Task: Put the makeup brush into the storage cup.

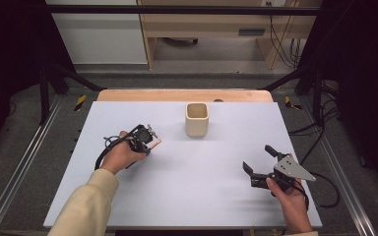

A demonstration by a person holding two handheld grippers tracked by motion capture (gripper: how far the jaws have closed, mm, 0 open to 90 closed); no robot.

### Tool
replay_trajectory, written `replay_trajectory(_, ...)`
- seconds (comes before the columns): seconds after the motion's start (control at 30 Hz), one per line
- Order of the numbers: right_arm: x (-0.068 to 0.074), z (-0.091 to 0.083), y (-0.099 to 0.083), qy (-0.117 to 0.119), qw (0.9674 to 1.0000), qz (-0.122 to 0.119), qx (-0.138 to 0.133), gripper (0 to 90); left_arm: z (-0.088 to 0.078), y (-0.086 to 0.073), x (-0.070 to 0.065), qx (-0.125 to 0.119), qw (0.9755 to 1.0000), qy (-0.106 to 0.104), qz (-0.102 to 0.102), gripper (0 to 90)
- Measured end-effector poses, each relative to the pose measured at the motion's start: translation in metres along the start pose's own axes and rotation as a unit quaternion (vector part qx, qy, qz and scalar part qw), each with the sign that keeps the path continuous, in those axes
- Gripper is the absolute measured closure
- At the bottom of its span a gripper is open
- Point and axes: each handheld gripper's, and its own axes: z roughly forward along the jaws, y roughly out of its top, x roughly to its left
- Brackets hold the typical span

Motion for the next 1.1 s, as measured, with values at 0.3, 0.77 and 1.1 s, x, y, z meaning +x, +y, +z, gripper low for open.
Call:
replay_trajectory(0.3, 0.000, 0.000, 0.000, 0.001, 1.0000, 0.000, 0.000, 2.8, 0.003, 0.000, -0.001, 0.002, 1.0000, -0.005, -0.002, 79.4)
replay_trajectory(0.77, 0.000, 0.000, 0.000, 0.001, 1.0000, 0.000, 0.000, 2.9, -0.005, -0.005, -0.004, -0.021, 0.9996, 0.005, -0.019, 82.7)
replay_trajectory(1.1, 0.002, 0.001, 0.001, 0.004, 1.0000, -0.004, 0.002, 2.9, -0.031, -0.009, -0.003, -0.096, 0.9945, 0.009, -0.042, 82.8)
